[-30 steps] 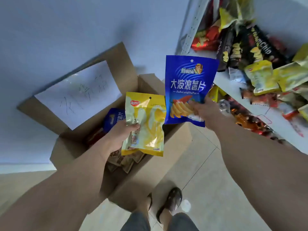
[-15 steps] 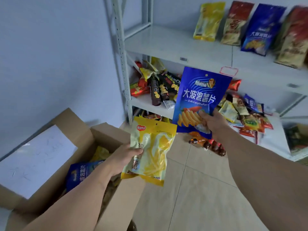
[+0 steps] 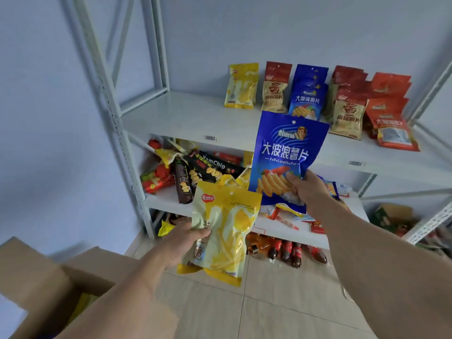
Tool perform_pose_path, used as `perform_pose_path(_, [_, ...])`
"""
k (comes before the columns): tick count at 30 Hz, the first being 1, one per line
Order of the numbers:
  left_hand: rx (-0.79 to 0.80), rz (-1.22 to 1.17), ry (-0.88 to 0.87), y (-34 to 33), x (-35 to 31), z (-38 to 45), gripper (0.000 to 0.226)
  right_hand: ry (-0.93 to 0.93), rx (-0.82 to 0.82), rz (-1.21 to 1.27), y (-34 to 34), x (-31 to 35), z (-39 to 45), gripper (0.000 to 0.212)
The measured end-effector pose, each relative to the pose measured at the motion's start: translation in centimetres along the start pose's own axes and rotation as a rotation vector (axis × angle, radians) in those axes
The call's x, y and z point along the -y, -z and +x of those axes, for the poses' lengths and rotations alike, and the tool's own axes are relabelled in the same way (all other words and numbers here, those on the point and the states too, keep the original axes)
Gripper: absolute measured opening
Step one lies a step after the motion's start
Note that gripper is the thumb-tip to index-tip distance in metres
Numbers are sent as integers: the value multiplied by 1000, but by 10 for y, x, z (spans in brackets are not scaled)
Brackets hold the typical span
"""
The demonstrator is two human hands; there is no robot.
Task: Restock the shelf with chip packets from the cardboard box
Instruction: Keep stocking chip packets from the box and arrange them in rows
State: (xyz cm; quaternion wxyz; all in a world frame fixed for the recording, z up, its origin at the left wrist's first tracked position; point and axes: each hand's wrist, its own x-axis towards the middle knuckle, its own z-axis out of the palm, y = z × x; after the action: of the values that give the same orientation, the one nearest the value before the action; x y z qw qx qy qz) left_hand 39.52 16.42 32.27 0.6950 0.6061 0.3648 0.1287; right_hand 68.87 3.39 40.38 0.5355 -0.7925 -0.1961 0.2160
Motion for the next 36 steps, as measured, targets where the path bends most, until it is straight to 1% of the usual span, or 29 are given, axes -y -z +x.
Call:
perform_pose_path(3, [45, 6, -25, -14, -34, 53, 22, -4, -47, 39, 16, 14, 49, 22])
perform_pose_path(6, [91, 31, -39, -27, -68, 103, 24, -8, -91, 70, 35, 24, 101, 10])
perform_pose_path(8, [126, 39, -42, -35, -91, 137, 22, 9, -122, 74, 43, 35, 131, 9])
perform_pose_path(11, [146, 18, -46, -52, -120, 188, 22, 19, -130, 73, 55, 48, 177, 9])
perform_pose_path(16, [176, -9, -59, -94, -163, 271, 21, 18, -143, 87, 82, 50, 274, 8])
perform_pose_path(19, [158, -49, -84, -118, -189, 320, 24, 17, -125, 91, 89, 49, 336, 9])
perform_pose_path(22, [130, -95, -87, -142, -219, 367, 23, -4, -88, 75, 96, 48, 394, 24])
perform_pose_path(27, [86, -167, -84, -172, -259, 427, 23, -14, -58, 8, 109, 45, 475, 31])
perform_pose_path(31, [69, -196, -61, -181, -273, 466, 32, -13, -19, -49, 110, 41, 520, 29])
perform_pose_path(33, [68, -201, -62, -183, -280, 484, 37, -17, -29, -60, 111, 40, 538, 31])
perform_pose_path(36, [69, -200, -51, -186, -288, 506, 39, -28, -54, -111, 111, 37, 557, 33])
